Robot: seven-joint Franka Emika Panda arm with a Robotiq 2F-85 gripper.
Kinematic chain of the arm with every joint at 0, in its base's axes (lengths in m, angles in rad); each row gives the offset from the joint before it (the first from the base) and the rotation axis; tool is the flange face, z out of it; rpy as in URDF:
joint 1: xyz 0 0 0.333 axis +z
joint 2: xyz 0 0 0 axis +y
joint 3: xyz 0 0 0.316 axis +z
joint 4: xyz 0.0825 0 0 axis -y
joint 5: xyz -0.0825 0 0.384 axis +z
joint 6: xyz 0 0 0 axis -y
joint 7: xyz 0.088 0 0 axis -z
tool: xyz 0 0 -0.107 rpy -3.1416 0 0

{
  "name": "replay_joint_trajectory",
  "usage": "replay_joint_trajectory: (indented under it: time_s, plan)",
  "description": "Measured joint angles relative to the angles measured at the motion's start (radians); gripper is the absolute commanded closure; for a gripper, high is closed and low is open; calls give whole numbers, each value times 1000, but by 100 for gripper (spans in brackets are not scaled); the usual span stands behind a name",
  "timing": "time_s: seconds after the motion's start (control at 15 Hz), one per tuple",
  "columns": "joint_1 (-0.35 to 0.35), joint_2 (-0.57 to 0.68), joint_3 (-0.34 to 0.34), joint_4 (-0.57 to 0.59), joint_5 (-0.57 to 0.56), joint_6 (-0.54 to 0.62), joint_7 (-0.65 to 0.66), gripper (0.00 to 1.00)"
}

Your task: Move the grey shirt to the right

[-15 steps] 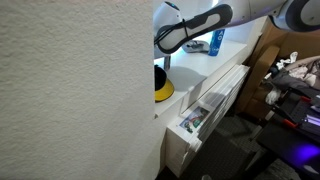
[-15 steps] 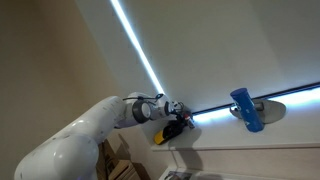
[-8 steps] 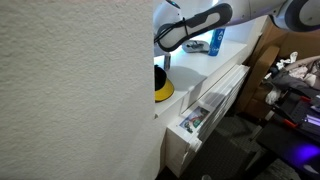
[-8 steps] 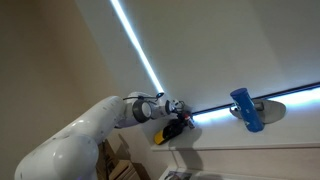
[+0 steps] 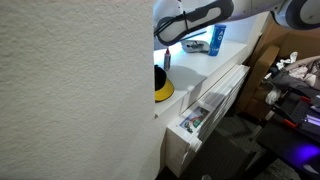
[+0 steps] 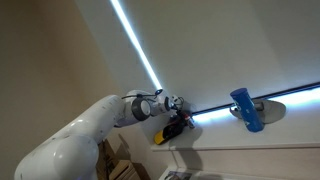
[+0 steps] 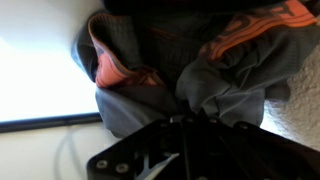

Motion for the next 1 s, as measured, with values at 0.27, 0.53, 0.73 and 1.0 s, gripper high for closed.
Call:
replay_joint_trajectory:
  time_s: [0.27,0.53,0.73,1.0]
  plan:
    - [14,-97,-22,0,-6,11,13,99]
    - [38,-222,-76,-5,-24,10,70,99]
    - [60,-301,-148,-11,-53,12,143,99]
    - [94,-374,-289,-19,-114,35,296,99]
